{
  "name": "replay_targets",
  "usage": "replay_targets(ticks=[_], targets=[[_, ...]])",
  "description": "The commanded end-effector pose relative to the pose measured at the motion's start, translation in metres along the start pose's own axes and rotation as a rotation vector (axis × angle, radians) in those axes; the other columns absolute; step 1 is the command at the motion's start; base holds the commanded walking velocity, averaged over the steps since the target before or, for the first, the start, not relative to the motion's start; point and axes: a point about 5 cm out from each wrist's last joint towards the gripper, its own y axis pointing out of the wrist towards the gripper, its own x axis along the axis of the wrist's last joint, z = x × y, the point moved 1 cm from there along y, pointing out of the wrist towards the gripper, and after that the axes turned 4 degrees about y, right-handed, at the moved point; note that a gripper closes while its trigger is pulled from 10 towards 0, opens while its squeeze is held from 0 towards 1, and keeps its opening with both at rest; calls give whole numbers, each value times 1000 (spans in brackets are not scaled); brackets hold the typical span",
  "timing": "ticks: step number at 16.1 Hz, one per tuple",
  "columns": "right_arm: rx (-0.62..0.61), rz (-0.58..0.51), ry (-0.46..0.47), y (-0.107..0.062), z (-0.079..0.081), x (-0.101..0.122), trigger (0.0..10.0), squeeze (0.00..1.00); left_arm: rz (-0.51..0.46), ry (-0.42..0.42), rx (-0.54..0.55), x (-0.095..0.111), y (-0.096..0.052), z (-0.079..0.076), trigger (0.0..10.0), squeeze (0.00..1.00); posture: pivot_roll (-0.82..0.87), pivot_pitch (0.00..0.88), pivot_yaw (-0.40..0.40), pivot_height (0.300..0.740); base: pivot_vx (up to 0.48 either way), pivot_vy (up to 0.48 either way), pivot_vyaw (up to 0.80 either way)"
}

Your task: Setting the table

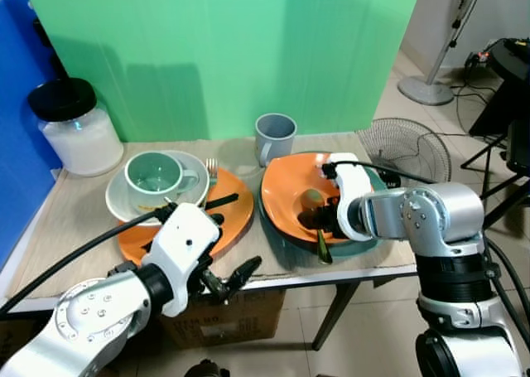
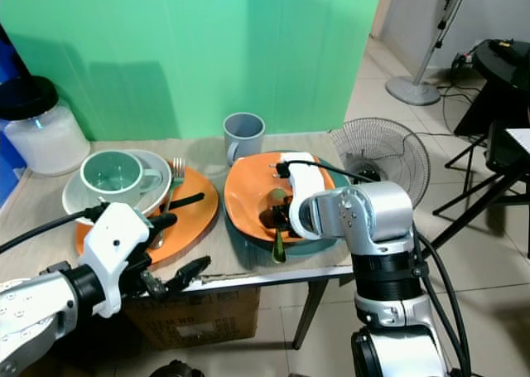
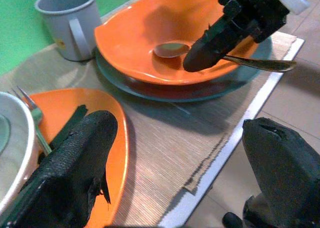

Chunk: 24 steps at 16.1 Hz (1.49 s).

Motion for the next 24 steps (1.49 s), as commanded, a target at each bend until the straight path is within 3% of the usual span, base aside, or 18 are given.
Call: replay_targets(ticks=[1, 11, 16, 21, 22, 24], targets=[[-21, 4, 2, -1, -3, 0, 0, 0, -9, 11, -8, 4, 0, -2, 10000, 0, -22, 0, -19, 740, 0, 0, 0], [-21, 42, 40, 11, -6, -10, 0, 0, -5, 2, -31, 6, 1, -2, 10000, 0, -23, 0, -13, 740, 0, 0, 0], [-12, 14, 60, 11, -6, -5, 0, 0, -11, 5, -29, 7, 1, 0, 10000, 0, -23, 0, -7, 740, 0, 0, 0], [19, -117, 102, -4, -8, 17, 0, 0, -17, 17, -8, 9, 2, 6, 10000, 0, -32, 0, 13, 740, 0, 0, 0], [42, -171, 97, -11, -9, 23, 0, 0, -24, 21, 9, 11, 3, 9, 10000, 0, -32, 0, 13, 740, 0, 0, 0], [133, -401, 88, -38, -11, 41, 0, 0, -57, 25, 70, 16, 6, 19, 10000, 0, -44, 0, 35, 740, 0, 0, 0]])
